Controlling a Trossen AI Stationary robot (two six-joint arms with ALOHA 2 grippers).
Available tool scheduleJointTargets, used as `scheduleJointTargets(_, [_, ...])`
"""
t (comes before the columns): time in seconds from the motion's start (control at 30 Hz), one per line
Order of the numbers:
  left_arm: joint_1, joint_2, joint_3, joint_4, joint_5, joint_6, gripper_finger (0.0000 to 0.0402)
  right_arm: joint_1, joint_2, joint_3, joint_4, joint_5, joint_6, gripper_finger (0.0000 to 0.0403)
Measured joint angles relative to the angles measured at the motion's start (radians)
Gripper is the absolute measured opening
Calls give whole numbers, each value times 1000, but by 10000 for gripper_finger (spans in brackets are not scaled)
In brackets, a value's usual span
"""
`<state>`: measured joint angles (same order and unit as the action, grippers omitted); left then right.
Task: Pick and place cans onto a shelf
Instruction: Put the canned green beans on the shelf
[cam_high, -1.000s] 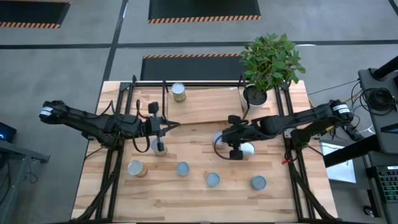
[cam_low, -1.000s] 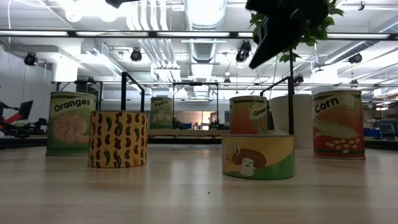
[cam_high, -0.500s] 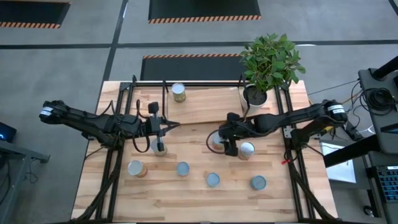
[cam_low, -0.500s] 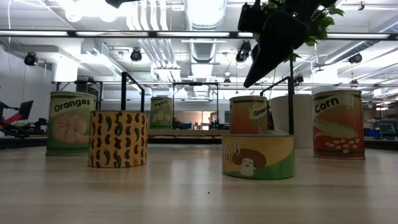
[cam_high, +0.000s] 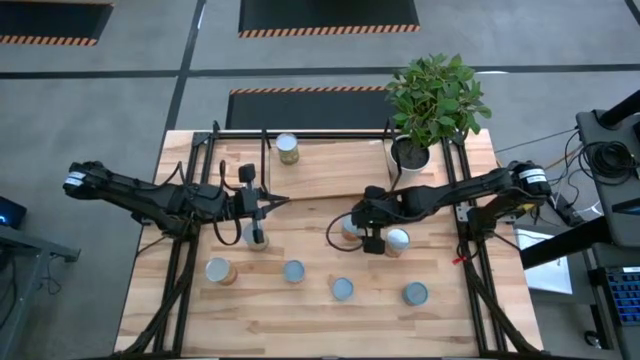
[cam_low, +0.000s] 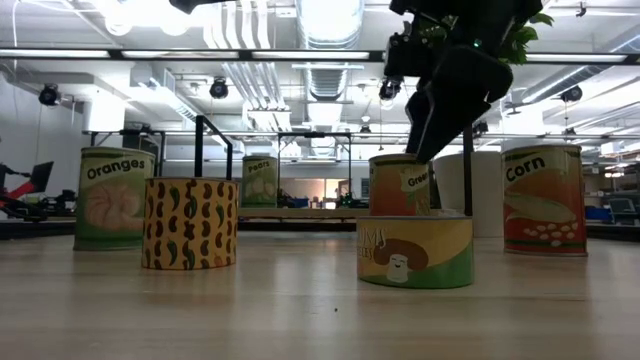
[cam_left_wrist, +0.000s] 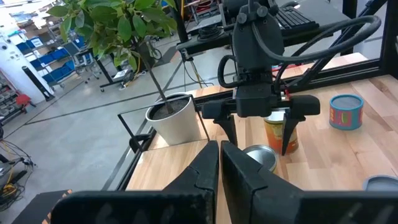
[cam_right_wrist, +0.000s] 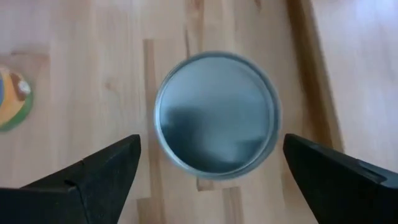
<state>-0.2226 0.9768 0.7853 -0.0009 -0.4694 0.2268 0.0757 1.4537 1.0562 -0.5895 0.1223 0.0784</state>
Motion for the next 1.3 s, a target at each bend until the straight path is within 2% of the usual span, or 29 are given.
scheduleJointTargets(0.37, [0,0,0,0,0,0,0,-2,79,-8,109,10,-25,380])
scheduleJointTargets(0.63, [0,0,-1,0,-3,4,0,-15,75,3,124,10,-11,305])
scheduleJointTargets(0.8, [0,-5,-2,-2,-51,27,0,-31,39,11,130,12,39,305])
scheduleJointTargets(1.1, [1,-66,-25,-1,-91,75,0,-72,59,196,117,9,31,325])
scheduleJointTargets(1.3, [2,-140,-73,19,-162,48,0,-140,147,364,117,12,-67,327])
